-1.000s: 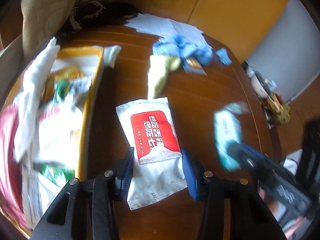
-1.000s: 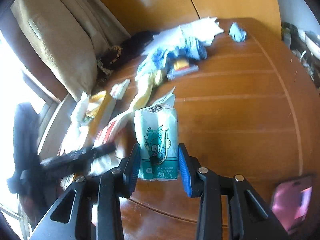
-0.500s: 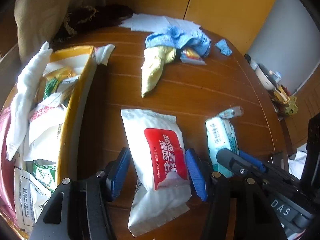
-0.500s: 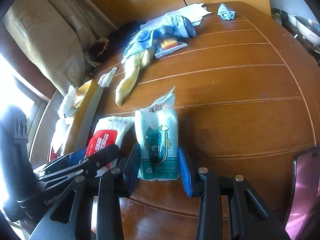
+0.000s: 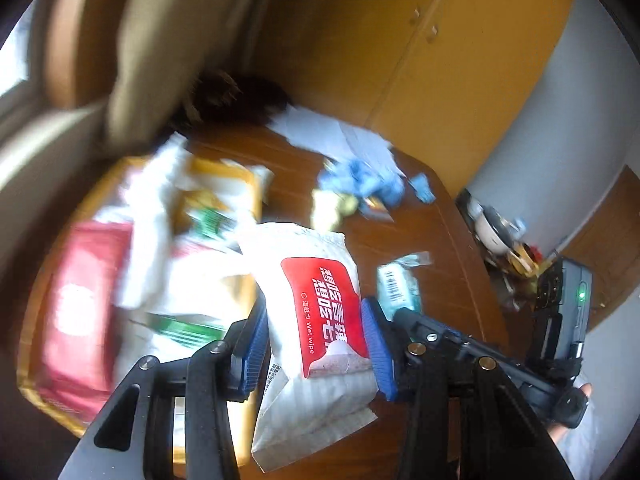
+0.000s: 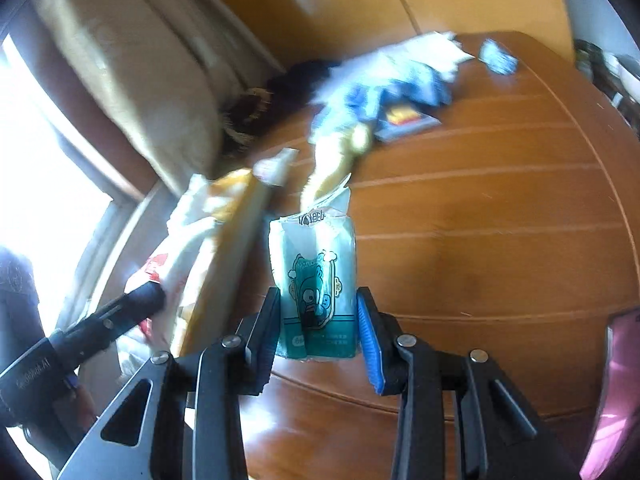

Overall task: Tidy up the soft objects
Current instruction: 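Carry the tissue pack and white bag over the tray, lowering them, then open both grippers to drop the tissue pack and bag into the tray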

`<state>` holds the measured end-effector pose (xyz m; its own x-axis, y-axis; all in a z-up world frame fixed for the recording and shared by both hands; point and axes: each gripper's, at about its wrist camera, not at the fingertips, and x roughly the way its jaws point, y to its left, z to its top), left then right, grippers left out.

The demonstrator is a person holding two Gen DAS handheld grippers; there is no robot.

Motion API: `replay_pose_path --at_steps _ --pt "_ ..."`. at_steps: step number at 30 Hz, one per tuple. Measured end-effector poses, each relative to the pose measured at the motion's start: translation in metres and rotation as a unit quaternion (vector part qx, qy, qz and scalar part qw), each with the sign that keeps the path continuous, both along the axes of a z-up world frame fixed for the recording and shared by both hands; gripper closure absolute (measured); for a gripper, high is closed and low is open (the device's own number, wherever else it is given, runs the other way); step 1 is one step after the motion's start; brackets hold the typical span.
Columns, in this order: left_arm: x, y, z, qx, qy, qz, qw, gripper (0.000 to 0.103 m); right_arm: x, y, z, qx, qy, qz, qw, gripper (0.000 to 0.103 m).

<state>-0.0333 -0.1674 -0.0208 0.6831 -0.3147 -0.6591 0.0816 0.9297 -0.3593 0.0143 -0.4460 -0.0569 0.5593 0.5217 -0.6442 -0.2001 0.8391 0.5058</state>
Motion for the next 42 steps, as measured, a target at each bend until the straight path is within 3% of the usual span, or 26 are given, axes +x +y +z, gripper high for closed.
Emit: replay_pose_path --at_steps 8,16,19,21,25,29,33,37,40,42 --pt "-0.007 0.053 -0.013 0.011 0.023 0.032 0.9992 0.055 0.017 0.077 0.023 0.013 -0.018 0.068 0.997 0.066" --pt "-0.009 0.068 -0.039 0.02 0.045 0.036 0.9981 0.053 0.05 0.142 0.023 0.009 -0.022 0.099 0.995 0.063" --pt "-0.012 0.071 -0.041 0.035 0.039 0.049 0.9974 0.049 0.061 0.157 0.012 0.007 -0.011 0.107 0.994 0.058" --pt "-0.015 0.073 -0.042 0.034 0.041 0.051 0.9973 0.041 0.063 0.162 0.009 0.006 -0.01 0.118 0.993 0.051" --pt "-0.022 0.076 -0.037 0.032 0.024 0.058 0.9975 0.029 0.063 0.15 0.014 0.041 -0.014 0.129 0.991 0.039" --pt "-0.03 0.081 -0.023 0.017 -0.008 0.091 0.9957 0.029 0.056 0.125 0.026 0.07 -0.034 0.121 0.99 0.032" --pt "-0.04 0.071 -0.005 0.012 -0.047 0.093 0.9945 0.024 0.051 0.096 0.032 0.084 -0.04 0.101 0.991 0.031" --pt "-0.037 0.046 0.004 0.019 -0.06 0.065 0.9959 0.023 0.053 0.065 0.027 0.096 -0.025 0.077 0.992 0.031" --pt "-0.028 0.025 0.0 0.024 -0.05 0.047 0.9974 0.023 0.055 0.042 0.02 0.082 -0.006 0.045 0.996 0.031" --pt "-0.02 0.011 -0.002 0.023 -0.041 0.037 0.9982 0.023 0.058 0.029 0.013 0.04 0.006 0.017 0.999 0.031"
